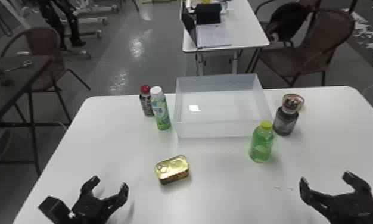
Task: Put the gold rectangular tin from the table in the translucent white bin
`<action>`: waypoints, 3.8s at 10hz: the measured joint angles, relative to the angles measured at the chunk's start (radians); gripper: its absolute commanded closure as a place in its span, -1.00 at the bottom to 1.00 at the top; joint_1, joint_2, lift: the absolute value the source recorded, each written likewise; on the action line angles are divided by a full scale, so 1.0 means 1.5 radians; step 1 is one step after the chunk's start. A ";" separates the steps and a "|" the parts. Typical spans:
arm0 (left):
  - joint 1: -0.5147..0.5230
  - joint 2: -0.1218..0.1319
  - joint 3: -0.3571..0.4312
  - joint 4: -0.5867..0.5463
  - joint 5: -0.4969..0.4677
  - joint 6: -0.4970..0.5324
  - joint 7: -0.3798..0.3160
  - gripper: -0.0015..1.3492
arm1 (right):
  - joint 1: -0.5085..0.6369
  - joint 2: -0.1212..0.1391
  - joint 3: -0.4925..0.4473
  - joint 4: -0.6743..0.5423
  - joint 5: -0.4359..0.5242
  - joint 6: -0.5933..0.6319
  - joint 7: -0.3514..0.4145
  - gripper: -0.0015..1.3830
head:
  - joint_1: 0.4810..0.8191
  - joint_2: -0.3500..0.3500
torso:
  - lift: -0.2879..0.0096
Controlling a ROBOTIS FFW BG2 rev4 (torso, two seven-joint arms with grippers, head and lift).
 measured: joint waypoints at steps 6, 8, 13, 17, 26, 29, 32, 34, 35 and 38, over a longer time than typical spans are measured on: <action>-0.003 0.000 -0.007 0.003 0.003 0.002 -0.004 -0.81 | 0.000 0.003 0.000 0.002 0.000 0.000 0.001 -0.86 | 0.27 0.38 | 0.35; -0.009 0.000 -0.010 0.013 -0.012 0.005 -0.028 -0.81 | 0.000 0.003 0.000 0.002 -0.001 0.000 0.001 -0.86 | 0.27 0.34 | 0.35; -0.064 0.000 -0.007 0.040 -0.126 0.034 -0.143 -0.81 | -0.004 0.008 0.000 0.004 -0.002 0.000 0.001 -0.86 | 0.27 0.15 | 0.35; -0.107 0.022 -0.052 0.043 -0.211 0.051 -0.161 -0.81 | -0.007 0.022 0.000 0.008 0.000 0.000 0.007 -0.86 | 0.27 0.04 | 0.35; -0.190 0.070 -0.157 0.125 -0.215 0.046 -0.182 -0.82 | -0.014 0.044 0.000 0.021 0.007 0.000 0.021 -0.86 | 0.27 -0.10 | 0.35; -0.208 0.071 -0.181 0.150 -0.212 0.044 -0.182 -0.80 | -0.016 0.049 0.000 0.025 0.006 -0.001 0.023 -0.86 | 0.27 -0.15 | 0.35; -0.222 0.075 -0.195 0.169 -0.222 0.045 -0.187 -0.25 | -0.019 0.049 0.000 0.027 0.005 -0.002 0.023 -0.86 | 0.27 -0.18 | 0.35; -0.227 0.075 -0.193 0.177 -0.222 0.042 -0.190 -0.14 | -0.019 0.049 0.000 0.028 0.005 -0.002 0.023 -0.86 | 0.27 -0.18 | 0.35; -0.227 0.076 -0.191 0.177 -0.223 0.039 -0.190 -0.14 | -0.019 0.049 0.000 0.029 0.005 -0.002 0.023 -0.86 | 0.27 -0.17 | 0.35; -0.224 0.070 -0.184 0.149 -0.234 0.047 -0.186 -0.09 | -0.019 0.049 0.000 0.030 0.005 -0.002 0.025 -0.86 | 0.27 -0.17 | 0.35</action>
